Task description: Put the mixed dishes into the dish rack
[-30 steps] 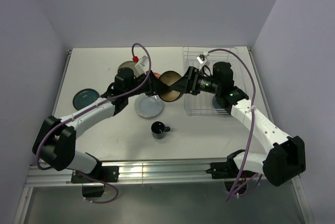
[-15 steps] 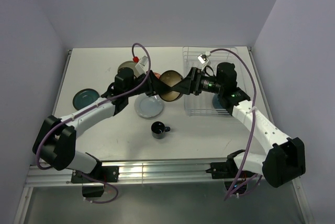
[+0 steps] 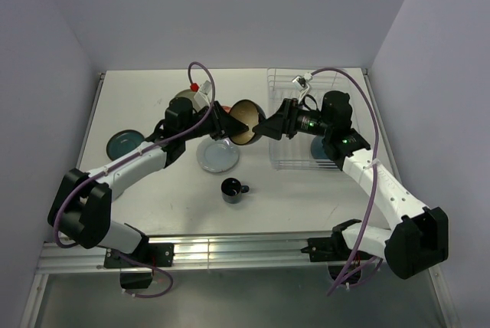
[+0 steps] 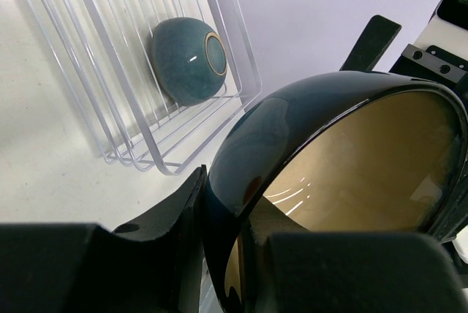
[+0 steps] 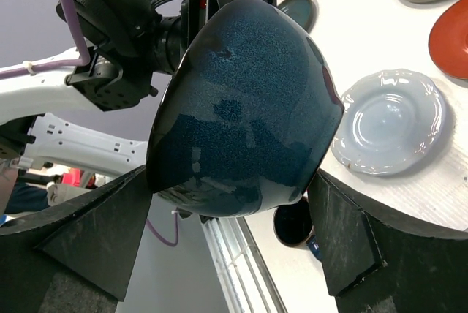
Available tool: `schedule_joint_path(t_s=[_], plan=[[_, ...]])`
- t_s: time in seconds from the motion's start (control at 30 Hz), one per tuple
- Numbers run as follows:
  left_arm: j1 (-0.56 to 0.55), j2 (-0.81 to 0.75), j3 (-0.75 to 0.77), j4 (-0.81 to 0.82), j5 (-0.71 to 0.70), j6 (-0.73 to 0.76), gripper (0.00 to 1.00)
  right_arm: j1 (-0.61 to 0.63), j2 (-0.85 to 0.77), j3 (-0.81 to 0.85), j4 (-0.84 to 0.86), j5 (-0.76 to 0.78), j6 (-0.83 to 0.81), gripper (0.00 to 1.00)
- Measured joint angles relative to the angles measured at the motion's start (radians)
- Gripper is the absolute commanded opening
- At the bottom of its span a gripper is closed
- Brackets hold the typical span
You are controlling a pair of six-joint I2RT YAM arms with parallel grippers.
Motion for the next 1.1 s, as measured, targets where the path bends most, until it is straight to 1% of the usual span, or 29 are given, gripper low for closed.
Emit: schedule_joint_path(t_s=[0.1,0.17,0.27,0.5,0.73,0.8,0.93,1.1], plan=[[0.0,0.0,0.0,0.0,0.0,-0.001,0.0,0.0,0.0,0.0,0.002,0.0,0.009,0.93],[0.0,0.0,0.0,0.0,0.001,-0.001,0.0,0.0,0.002,0.0,0.008,0.0,0.024,0.97],[0.001,0.0,0.0,0.0,0.001,-0.001,0.0,0.0,0.008,-0.001,0.024,0.0,0.055,0.99],[0.008,0.003,0.0,-0.003,-0.001,0.0,0.0,-0.001,0.04,-0.001,0.071,0.0,0.115,0.98],[0.008,0.009,0.0,0.0,-0.005,0.0,0.0,-0.005,0.056,-0.002,0.084,0.0,0.15,0.89],[0.008,0.011,0.0,-0.001,-0.005,0.0,0.0,-0.006,0.06,-0.005,0.086,0.001,0.155,0.89],[0.007,0.018,0.0,-0.004,-0.014,0.001,0.0,-0.007,0.069,-0.005,0.088,0.004,0.164,0.95],[0.001,0.018,0.0,-0.015,-0.034,0.002,0.0,-0.007,0.077,-0.005,0.09,0.007,0.172,0.97]])
